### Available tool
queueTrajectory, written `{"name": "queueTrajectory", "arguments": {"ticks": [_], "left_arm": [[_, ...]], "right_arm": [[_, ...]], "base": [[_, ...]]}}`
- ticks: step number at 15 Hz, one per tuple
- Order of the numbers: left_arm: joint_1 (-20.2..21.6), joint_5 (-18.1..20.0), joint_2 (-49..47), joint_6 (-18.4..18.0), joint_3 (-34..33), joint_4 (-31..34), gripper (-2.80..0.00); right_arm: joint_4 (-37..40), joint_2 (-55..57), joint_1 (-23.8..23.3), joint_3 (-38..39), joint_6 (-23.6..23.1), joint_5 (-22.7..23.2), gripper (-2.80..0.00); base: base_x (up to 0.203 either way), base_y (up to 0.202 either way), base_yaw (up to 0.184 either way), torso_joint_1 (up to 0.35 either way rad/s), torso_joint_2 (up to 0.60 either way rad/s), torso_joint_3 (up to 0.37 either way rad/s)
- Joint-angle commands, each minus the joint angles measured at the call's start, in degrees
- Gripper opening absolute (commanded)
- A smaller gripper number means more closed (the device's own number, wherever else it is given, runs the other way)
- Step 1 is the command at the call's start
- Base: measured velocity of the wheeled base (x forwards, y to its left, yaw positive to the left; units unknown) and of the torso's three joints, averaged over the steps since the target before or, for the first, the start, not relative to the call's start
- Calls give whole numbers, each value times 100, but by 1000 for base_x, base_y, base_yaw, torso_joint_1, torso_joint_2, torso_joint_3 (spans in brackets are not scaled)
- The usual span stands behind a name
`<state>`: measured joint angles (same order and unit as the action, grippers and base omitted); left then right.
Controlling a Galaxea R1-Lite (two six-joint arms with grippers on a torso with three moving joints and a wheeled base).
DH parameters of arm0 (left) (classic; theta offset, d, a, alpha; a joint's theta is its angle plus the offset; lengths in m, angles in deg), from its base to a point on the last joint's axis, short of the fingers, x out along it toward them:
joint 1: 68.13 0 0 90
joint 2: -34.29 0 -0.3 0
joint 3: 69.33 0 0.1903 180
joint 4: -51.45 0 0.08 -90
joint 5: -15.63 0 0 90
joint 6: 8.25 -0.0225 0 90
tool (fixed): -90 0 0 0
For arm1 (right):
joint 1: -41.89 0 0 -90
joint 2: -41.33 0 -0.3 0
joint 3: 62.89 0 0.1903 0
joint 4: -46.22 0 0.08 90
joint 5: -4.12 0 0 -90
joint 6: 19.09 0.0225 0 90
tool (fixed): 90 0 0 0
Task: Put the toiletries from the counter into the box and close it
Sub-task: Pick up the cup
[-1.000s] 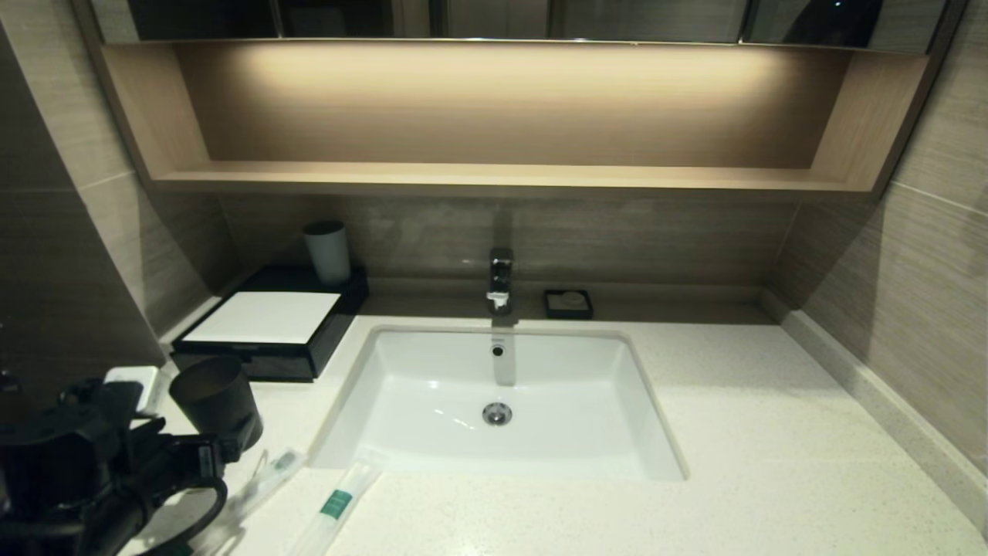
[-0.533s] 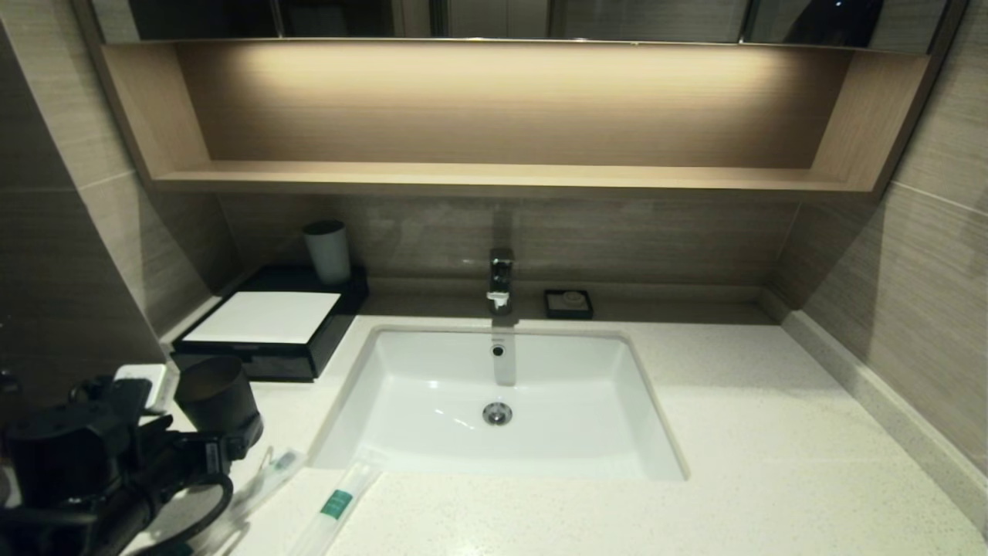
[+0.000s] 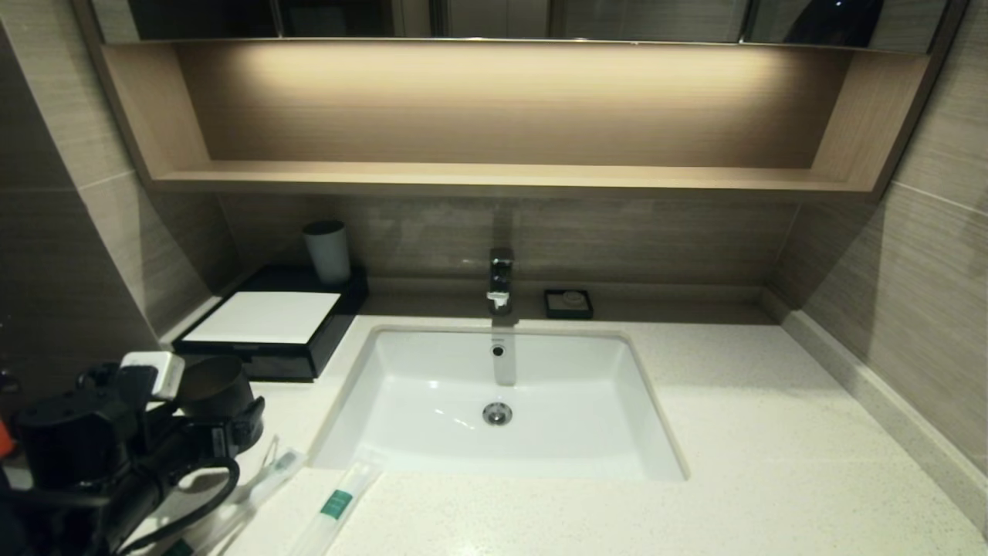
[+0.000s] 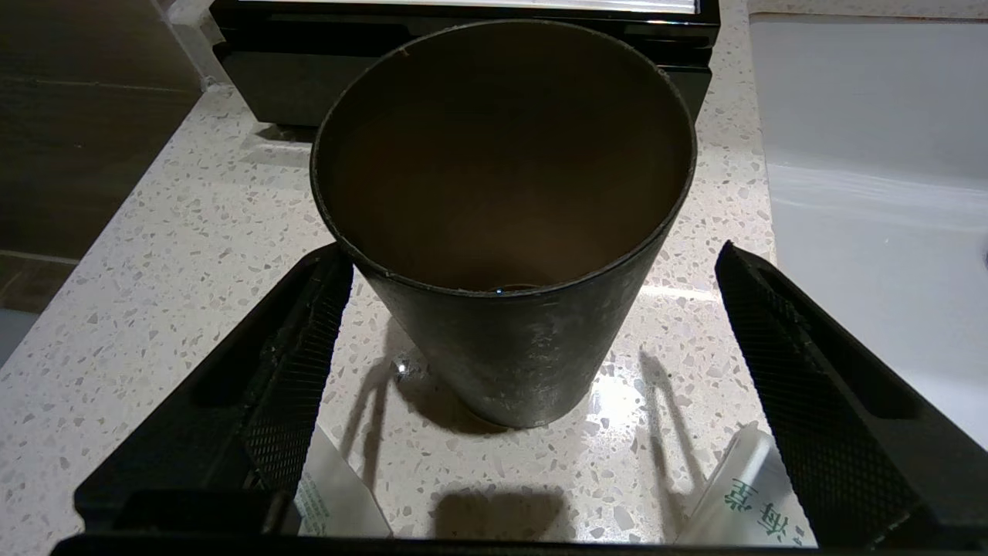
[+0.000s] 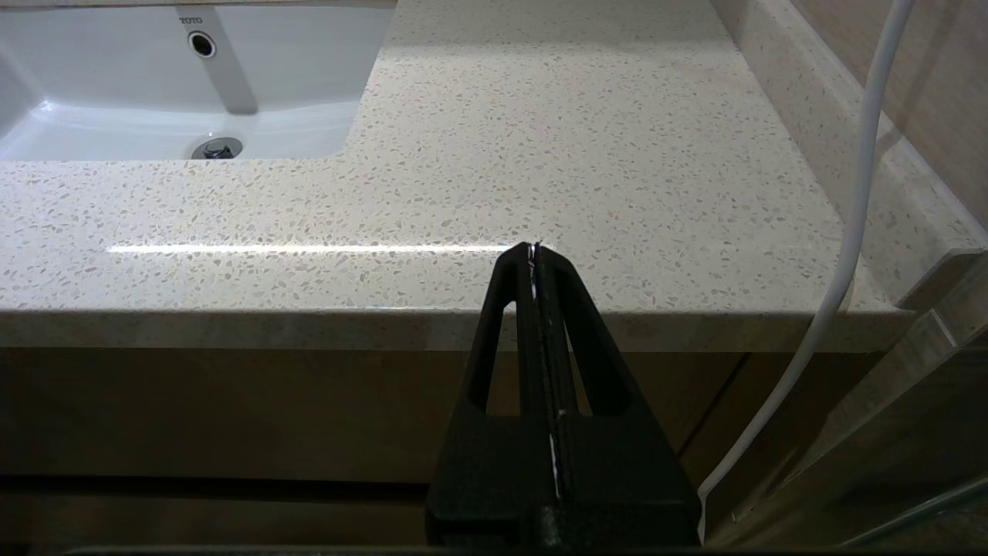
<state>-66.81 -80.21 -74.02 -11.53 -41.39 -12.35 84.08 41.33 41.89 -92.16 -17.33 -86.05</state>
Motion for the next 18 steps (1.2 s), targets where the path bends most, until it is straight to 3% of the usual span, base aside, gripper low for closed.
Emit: {"name": "queueTrajectory", "arguments": {"ticks": [1,2,3,11,15,18], "left_arm": [[25,-9,-149,-6,65,-49,0],[35,-14,-164,-6,97,-49,0],[51,-8,-172,-4,114,-49,-280],[61,-5,-308,-6,158,-49,-280],[48,-30,380,-45,189,-49,-280],[31,-221,1072,-524,135,-49,-280]], "right_arm": [[10,0,0,1,0,-1,-280],[10,0,0,1,0,-1,-280],[10,0,0,1,0,-1,-280],[10,0,0,1,0,-1,-280],[10,0,0,1,0,-1,-280],[10,0,0,1,0,-1,-280]], "base": [[0,0,0,0,0,0],[0,0,0,0,0,0],[0,0,0,0,0,0],[0,0,0,0,0,0],[0,0,0,0,0,0],[0,0,0,0,0,0]]}}
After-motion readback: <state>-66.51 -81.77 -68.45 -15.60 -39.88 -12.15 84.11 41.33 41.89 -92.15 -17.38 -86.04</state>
